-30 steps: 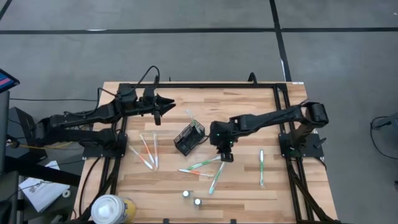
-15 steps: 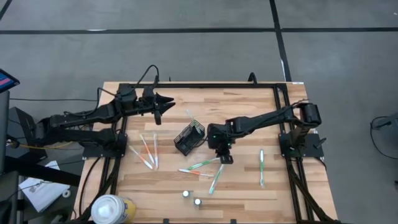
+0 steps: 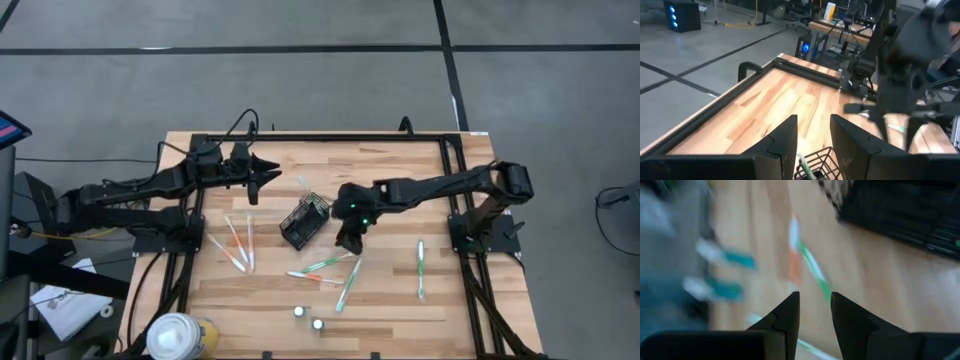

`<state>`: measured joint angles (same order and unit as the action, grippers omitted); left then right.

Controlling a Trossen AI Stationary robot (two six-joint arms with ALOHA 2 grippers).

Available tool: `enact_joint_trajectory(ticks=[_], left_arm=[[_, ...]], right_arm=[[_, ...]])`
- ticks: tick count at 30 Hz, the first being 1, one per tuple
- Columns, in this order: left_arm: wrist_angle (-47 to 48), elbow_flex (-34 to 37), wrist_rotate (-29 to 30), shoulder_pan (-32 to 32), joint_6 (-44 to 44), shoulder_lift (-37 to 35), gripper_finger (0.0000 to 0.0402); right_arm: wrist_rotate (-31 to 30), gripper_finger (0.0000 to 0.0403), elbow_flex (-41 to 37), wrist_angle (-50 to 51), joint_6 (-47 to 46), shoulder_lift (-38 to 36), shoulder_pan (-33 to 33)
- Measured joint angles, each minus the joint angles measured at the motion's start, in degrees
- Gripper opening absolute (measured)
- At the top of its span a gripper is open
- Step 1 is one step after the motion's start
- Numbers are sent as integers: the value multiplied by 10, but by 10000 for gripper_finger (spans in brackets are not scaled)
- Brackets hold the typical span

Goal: Pick & Place toothbrushing station
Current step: Put the left green toothbrush into the wire organizer

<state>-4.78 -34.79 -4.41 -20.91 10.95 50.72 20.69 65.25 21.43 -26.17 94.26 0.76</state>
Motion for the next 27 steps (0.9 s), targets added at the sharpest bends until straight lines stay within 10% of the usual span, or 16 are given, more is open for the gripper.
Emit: enact_joint_trajectory(ticks=[8, 14, 27], left_arm=[[-1, 0, 1, -1, 11, -9, 112], [2, 0, -8, -1, 2, -7, 112], [-1, 0, -156, 0, 21, -7, 112]], right_arm=[[-184, 102, 2, -149, -479, -31, 83], [-478, 102, 7, -173, -845, 22, 154], [-404, 102, 264, 76, -973, 255, 180]])
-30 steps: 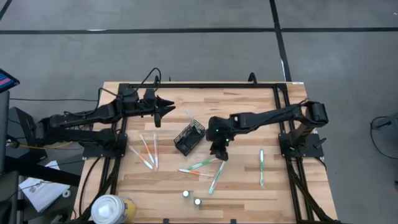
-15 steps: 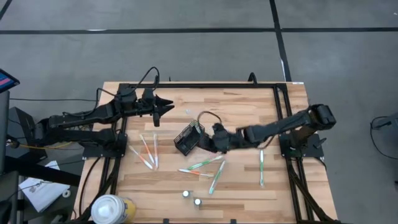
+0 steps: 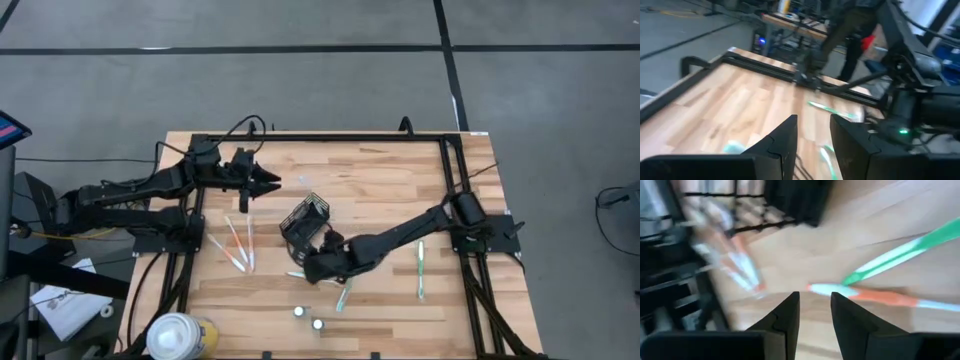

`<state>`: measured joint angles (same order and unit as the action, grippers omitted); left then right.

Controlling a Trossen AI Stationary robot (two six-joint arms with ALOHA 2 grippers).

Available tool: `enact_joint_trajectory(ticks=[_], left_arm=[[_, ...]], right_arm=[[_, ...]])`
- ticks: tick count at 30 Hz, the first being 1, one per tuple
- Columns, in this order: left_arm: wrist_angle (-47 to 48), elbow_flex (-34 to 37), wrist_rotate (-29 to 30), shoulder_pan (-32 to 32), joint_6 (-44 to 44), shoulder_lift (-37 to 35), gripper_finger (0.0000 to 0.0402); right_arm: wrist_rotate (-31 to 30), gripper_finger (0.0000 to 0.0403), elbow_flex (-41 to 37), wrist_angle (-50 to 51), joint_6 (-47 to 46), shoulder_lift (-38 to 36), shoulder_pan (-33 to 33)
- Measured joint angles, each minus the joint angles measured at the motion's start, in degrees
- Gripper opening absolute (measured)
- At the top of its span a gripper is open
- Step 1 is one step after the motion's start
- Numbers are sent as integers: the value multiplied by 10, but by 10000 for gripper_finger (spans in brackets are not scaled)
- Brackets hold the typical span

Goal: Pick & Place toothbrushing station
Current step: Put the left green toothbrush into the wire organizer

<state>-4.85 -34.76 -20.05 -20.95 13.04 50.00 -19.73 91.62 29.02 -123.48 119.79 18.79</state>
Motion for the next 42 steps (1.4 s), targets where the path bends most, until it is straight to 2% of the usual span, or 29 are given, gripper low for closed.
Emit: enact_joint_trajectory(ticks=[6, 10, 13, 19, 25, 30, 38, 42], left_arm=[[0, 0, -30, 0, 8, 0, 112], [-3, 0, -37, 0, 8, 0, 112], [-3, 0, -40, 0, 9, -2, 112], [-5, 0, -42, 0, 9, -3, 112], [-6, 0, -51, 0, 9, -3, 112], [-8, 0, -87, 0, 24, -3, 112], [-12, 0, -88, -7, -10, -3, 112], [-16, 0, -108, -17, -10, -3, 112]], right_arm=[[15, 102, 62, 204, -26, -12, -2], [4, 102, 86, 279, -41, -16, -4], [-39, 102, 90, 259, -41, -13, -2], [-183, 102, 91, 206, -21, -14, -1], [-203, 102, 91, 190, -20, -14, 0], [-284, 102, 91, 180, 19, -14, -3], [-214, 102, 91, 182, 71, -14, -15], [-161, 102, 90, 187, 146, -14, -34]])
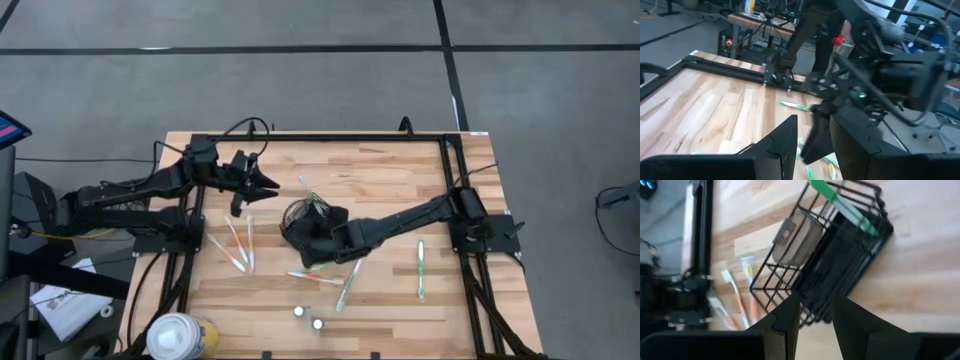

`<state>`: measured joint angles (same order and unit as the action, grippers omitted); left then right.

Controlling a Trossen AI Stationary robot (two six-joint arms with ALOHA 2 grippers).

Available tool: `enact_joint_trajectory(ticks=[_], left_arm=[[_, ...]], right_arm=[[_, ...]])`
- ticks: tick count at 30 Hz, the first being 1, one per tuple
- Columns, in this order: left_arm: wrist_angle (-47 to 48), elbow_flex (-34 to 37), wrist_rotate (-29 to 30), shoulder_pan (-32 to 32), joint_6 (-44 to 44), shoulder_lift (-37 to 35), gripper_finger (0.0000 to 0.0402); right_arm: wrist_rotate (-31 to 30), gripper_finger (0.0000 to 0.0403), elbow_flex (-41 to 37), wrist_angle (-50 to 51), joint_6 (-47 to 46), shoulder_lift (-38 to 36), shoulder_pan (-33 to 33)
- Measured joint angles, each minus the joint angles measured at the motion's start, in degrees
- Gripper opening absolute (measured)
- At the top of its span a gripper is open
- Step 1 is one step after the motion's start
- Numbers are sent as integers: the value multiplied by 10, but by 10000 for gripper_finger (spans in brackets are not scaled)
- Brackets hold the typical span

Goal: Pick & Place toothbrushing station
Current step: Put the left green toothbrush into the wire organizer

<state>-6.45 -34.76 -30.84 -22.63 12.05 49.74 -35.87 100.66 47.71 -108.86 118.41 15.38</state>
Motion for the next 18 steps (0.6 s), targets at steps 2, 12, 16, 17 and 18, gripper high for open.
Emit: enact_joint_trajectory(ticks=[2, 12, 16, 17, 18], left_arm=[[0, 0, -6, -3, 0, 0, 112], [0, 0, -10, -9, -13, 0, 112], [0, 0, -10, -9, -13, 0, 112], [0, 0, -10, -9, -13, 0, 112], [0, 0, -10, -9, -13, 0, 112]], right_arm=[[17, 102, 0, -17, 49, 0, -9], [157, 102, 0, 138, 210, 0, -50], [227, 102, -1, 228, 327, 0, -54], [232, 102, -1, 228, 345, 0, -53], [247, 102, -1, 231, 351, 0, -53]])
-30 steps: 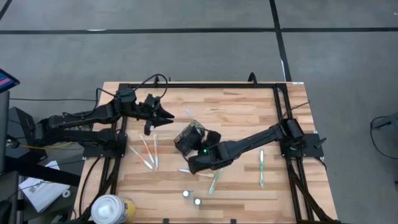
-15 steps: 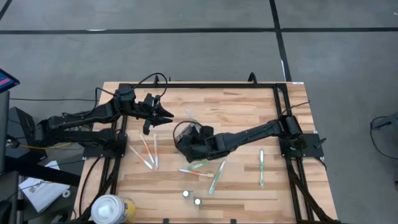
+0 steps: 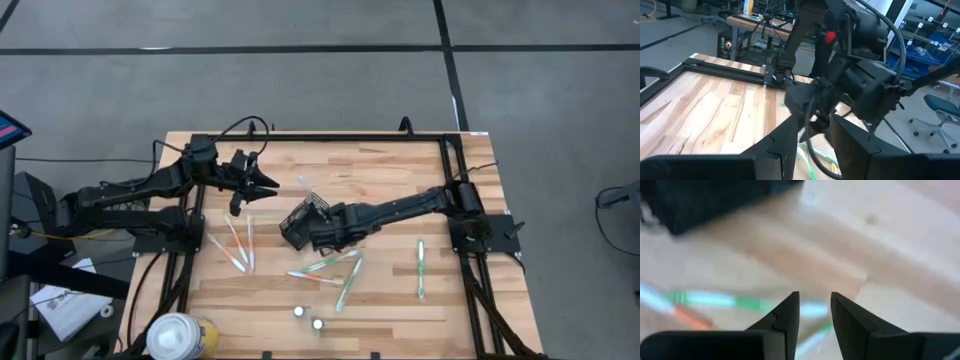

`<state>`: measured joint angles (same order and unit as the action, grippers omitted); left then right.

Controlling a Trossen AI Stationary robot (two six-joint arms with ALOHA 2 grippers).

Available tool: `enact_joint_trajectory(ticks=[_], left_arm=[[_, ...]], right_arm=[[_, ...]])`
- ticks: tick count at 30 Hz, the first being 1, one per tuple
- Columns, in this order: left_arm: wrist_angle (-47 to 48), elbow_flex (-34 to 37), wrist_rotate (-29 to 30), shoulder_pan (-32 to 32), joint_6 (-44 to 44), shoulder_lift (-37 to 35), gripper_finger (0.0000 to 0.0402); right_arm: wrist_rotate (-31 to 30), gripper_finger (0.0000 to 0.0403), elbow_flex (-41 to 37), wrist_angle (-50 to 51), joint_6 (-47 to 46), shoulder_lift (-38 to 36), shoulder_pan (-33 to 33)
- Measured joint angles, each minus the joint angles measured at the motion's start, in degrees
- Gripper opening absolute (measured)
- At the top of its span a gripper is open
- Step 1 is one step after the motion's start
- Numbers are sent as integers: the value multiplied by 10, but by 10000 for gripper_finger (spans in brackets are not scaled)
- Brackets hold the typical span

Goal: Pick & Place toothbrushing station
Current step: Put the left green toothbrush into the wire organizer

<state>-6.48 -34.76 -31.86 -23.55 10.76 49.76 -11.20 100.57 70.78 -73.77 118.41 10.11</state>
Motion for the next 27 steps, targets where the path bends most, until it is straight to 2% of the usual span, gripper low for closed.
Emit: enact_joint_trajectory(ticks=[4, 9, 17, 27], left_arm=[[0, 0, 0, 0, 1, 0, 112], [0, 0, 0, 0, 2, 0, 112], [1, 0, 4, 0, 2, 0, 112], [1, 0, 49, 0, 5, 0, 112]], right_arm=[[78, 103, -14, 29, -49, -1, 6], [98, 108, -74, -105, -41, 2, 38], [95, 116, -84, -89, 154, 0, 50], [84, 119, -84, -69, 455, 0, 11]])
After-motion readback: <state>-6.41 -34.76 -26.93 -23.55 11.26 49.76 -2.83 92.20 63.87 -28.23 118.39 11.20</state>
